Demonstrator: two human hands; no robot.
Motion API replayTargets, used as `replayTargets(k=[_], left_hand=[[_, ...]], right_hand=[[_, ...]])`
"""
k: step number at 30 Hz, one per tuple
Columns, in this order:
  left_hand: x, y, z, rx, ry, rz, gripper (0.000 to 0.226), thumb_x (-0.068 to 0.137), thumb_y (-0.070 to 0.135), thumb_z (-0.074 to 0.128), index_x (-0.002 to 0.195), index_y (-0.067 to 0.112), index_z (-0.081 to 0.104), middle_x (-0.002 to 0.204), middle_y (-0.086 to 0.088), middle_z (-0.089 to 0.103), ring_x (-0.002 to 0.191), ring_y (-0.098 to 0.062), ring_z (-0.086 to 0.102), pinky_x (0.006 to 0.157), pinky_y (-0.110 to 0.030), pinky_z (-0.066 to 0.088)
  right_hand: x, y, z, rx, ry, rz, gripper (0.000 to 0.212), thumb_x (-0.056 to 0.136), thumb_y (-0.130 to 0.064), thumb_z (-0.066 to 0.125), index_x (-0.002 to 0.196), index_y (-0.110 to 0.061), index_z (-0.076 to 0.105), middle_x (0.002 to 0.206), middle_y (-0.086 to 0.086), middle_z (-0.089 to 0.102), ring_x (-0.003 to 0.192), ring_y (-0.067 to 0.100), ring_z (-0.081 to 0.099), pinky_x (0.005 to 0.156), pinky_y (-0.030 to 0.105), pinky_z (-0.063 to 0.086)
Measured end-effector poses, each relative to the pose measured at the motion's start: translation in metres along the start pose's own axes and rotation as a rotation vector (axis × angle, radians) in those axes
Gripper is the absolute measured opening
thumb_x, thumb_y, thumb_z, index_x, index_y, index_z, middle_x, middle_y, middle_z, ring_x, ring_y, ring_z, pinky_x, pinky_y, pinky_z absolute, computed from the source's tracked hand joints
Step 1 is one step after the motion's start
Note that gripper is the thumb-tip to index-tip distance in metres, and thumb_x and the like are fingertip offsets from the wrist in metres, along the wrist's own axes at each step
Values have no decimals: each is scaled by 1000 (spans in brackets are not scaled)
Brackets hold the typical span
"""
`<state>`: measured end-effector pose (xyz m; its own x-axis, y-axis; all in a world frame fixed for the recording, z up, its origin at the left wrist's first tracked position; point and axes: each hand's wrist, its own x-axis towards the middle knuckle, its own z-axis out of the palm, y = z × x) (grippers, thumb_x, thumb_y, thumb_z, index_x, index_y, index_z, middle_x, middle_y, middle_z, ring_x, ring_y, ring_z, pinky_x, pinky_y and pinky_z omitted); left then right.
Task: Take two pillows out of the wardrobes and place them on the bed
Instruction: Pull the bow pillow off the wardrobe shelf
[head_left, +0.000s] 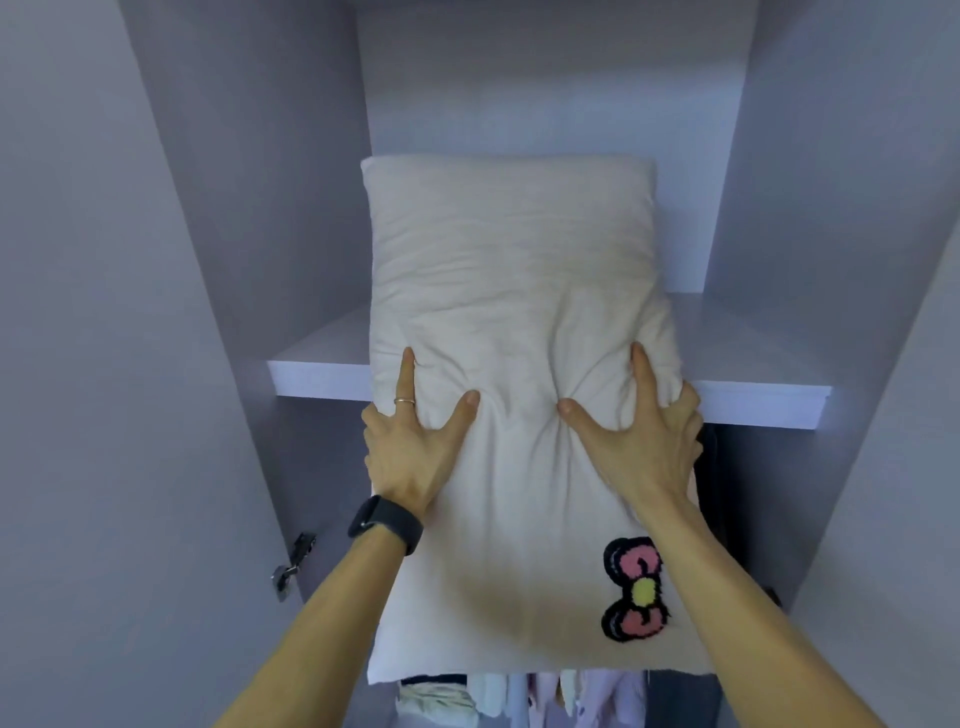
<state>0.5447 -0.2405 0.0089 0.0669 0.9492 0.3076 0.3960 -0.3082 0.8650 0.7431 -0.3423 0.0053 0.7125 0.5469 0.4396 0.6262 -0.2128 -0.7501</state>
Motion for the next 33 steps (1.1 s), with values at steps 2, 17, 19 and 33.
replayTargets(k=[2, 17, 19, 33], left_hand=[[-15, -5, 3, -7, 64, 35, 89, 66, 87, 57, 138, 76, 7, 135, -10, 36, 122, -37, 49, 105, -57, 43], [-178, -47, -108, 233, 547, 165, 91, 67, 74, 68, 145, 64, 22, 134, 2, 36, 135, -27, 40, 100, -53, 48], [-205, -51, -137, 297, 631, 152, 89, 68, 71, 69, 145, 61, 26, 129, 0, 37, 133, -27, 41, 100, -52, 47], [-368, -94, -398, 680, 1307, 155, 83, 73, 57, 69, 146, 33, 39, 118, 20, 41, 113, -31, 45, 98, -40, 44]], right_hand=[[-10, 7, 7, 20, 82, -72, 104, 66, -83, 66, 150, -59, 10, 154, 4, 20, 140, 28, 25, 115, 52, 24], [-159, 9, 48, 477, 71, -318, 105, 69, -80, 66, 152, -23, 37, 142, 25, 32, 138, 34, 33, 116, 50, 32], [-187, -8, 54, 522, 17, -358, 105, 71, -78, 68, 151, -16, 39, 139, 27, 34, 135, 36, 37, 114, 52, 34], [-406, -222, 95, 1026, -337, -733, 98, 73, -60, 80, 142, -1, 42, 128, 37, 38, 125, 47, 41, 110, 49, 37]])
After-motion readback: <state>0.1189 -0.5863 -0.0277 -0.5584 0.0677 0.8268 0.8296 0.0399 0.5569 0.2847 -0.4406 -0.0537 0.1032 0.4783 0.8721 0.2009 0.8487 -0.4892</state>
